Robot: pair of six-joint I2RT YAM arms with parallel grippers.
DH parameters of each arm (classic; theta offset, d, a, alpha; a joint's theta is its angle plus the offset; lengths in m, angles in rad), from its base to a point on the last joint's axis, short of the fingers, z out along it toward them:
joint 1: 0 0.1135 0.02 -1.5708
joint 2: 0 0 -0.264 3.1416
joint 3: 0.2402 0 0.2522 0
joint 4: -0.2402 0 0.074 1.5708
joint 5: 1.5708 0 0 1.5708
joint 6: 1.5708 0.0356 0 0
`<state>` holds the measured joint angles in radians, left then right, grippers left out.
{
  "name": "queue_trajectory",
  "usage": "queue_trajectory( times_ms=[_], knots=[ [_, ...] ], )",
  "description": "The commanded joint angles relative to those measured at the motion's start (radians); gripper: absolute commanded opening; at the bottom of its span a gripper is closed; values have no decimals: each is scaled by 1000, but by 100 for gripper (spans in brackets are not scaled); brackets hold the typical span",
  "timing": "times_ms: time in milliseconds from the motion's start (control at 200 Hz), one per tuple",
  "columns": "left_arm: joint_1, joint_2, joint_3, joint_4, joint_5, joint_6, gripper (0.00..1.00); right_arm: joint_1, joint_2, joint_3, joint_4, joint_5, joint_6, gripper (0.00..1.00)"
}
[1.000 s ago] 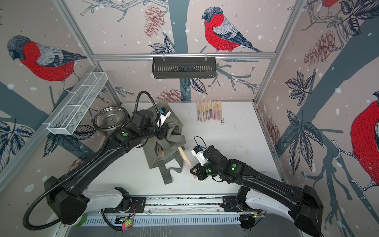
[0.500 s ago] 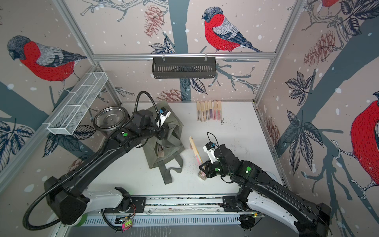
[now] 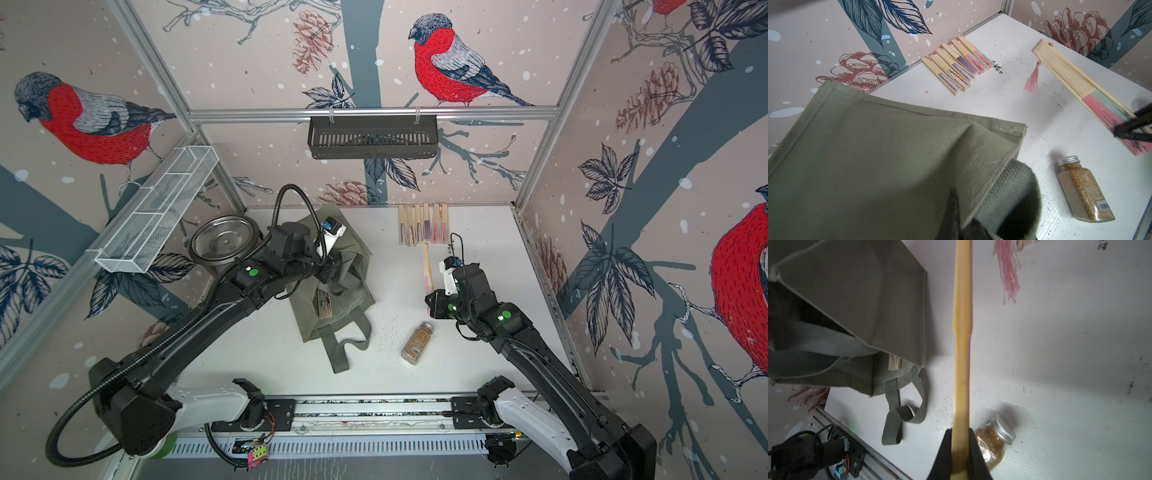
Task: Take out the folding fans from the tote bags
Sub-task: Place the folding fan at the center of the board.
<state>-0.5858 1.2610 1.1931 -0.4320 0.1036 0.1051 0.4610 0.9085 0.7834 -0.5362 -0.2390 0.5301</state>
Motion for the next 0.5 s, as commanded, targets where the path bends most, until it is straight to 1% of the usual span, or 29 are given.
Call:
queue_trajectory(
  times_ms=[0, 135, 190, 390, 405, 495],
  knots=[
    [-2, -8, 5, 38, 4, 4, 0, -67, 58, 38, 86, -26, -73, 7],
    [-2, -9, 2, 38, -1, 4, 0, -127, 169, 132, 112, -10, -101, 7],
    [-2, -10, 3, 41, -1, 4, 0, -146, 209, 155, 140, 10, -101, 7],
    [-1, -12, 3, 40, 3, 4, 0, -240, 340, 253, 185, 24, -117, 7],
    [-1, -11, 2, 41, 2, 4, 0, -245, 371, 264, 185, 24, -122, 7],
    [-2, -13, 4, 40, 4, 4, 0, -278, 441, 315, 188, 65, -141, 7]
  ],
)
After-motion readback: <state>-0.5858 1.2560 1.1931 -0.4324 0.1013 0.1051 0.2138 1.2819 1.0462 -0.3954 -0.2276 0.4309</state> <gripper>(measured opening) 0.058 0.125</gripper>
